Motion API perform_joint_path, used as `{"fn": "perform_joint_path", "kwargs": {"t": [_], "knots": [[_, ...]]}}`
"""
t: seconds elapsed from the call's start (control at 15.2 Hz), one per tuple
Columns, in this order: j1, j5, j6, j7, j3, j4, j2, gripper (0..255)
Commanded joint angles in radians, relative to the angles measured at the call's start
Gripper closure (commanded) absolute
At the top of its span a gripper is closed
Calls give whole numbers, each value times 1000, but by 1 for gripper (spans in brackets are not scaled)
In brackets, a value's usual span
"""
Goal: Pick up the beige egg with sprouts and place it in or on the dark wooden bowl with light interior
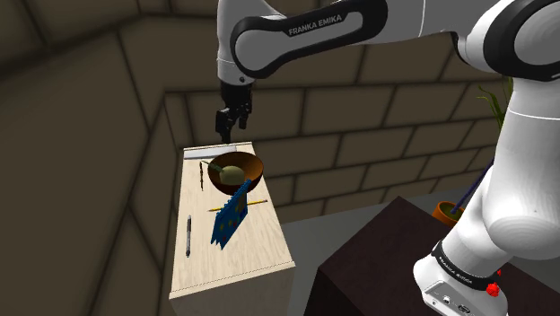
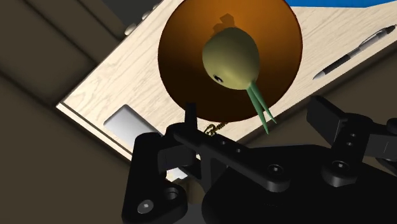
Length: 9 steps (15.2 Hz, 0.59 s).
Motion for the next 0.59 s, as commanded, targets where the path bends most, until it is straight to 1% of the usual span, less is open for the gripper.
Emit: {"fn": "perform_joint_path", "kwargs": {"t": [0.0,0.07,0.53], "knots": [[-3,8,-52,-6,2,33,-19,0],[-3,10,-76,-8,3,51,-25,0],[-3,10,-76,-8,3,51,-25,0]]}}
